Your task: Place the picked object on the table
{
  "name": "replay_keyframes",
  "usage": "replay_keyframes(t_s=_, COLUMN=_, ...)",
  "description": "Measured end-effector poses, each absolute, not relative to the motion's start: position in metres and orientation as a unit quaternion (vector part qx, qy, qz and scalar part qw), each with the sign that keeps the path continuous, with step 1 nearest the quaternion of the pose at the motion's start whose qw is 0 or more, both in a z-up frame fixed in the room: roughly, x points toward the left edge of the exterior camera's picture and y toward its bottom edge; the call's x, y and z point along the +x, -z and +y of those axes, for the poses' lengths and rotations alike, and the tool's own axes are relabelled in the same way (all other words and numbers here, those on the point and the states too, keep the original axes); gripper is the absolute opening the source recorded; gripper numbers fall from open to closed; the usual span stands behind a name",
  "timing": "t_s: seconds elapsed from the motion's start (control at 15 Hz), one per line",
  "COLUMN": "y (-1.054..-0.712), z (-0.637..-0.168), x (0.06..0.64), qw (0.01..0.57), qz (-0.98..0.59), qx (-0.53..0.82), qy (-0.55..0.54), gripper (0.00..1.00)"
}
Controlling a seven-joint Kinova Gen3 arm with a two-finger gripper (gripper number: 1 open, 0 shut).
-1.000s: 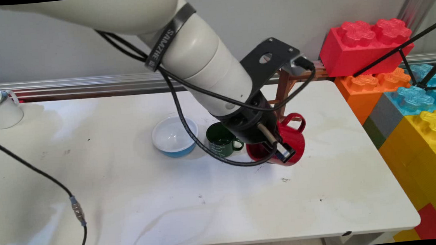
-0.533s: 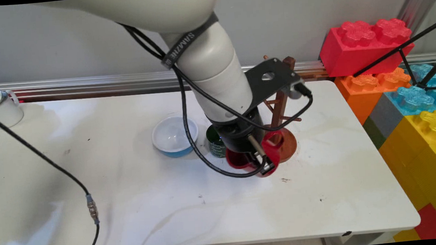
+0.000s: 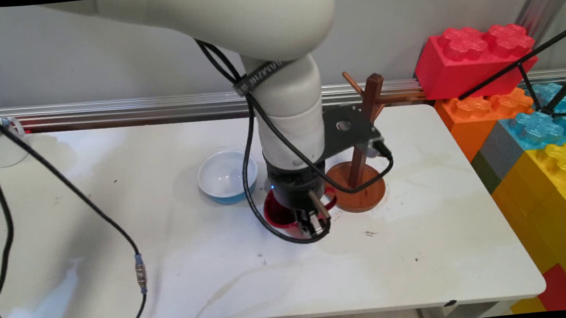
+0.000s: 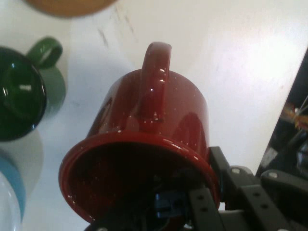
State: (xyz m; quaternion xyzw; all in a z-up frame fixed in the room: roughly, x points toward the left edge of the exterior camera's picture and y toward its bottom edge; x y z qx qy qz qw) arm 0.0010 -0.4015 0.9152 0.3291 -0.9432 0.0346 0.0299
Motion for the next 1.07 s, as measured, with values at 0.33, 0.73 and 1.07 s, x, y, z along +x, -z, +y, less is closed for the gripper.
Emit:
replay_keyframes(t_s=0.33, y=-0.899, z=-0.403, x=-0.004, qw=-0.013, qz=-0.943, qx=0.33, qy=-0.024, gripper=0.0)
replay_keyframes(t_s=0.73, y=-0.869, z=-0.41, x=-0.011, qw=-0.059, qz=-0.941, qx=0.334, qy=-0.018, gripper=0.0)
replay_keyframes(t_s=1.07, y=-0.85, z=-0.415, x=-0.015, qw=-0.079, qz=-0.938, qx=0.338, qy=-0.014, gripper=0.0)
